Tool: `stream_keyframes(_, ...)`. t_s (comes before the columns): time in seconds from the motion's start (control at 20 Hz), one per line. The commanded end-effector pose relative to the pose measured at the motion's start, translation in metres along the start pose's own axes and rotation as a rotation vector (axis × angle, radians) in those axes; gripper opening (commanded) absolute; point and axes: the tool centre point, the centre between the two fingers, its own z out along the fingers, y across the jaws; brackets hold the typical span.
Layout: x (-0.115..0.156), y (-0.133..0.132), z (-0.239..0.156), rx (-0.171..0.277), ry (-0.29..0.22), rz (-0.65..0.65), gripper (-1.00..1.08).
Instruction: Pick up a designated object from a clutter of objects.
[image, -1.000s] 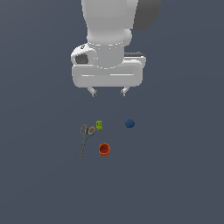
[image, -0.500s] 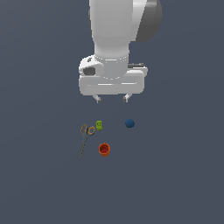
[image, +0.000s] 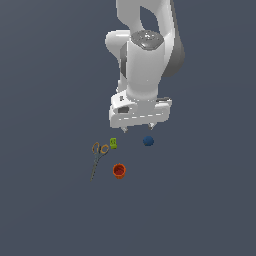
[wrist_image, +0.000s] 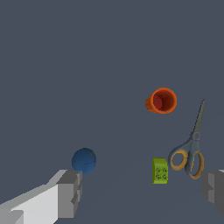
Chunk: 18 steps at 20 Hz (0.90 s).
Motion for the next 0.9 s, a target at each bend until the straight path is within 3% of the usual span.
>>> stream_keyframes(0.0,-0.007,-0.015,0.028,-0.001,-0.008,-0.047,1.0)
stream_keyframes(0.4,-0.038,-0.057,0.101,0.007,-0.029,-0.184,1.0)
stream_keyframes(0.85,-0.062,-0.081,0.138,0.019,-0.04,-0.262,1.0)
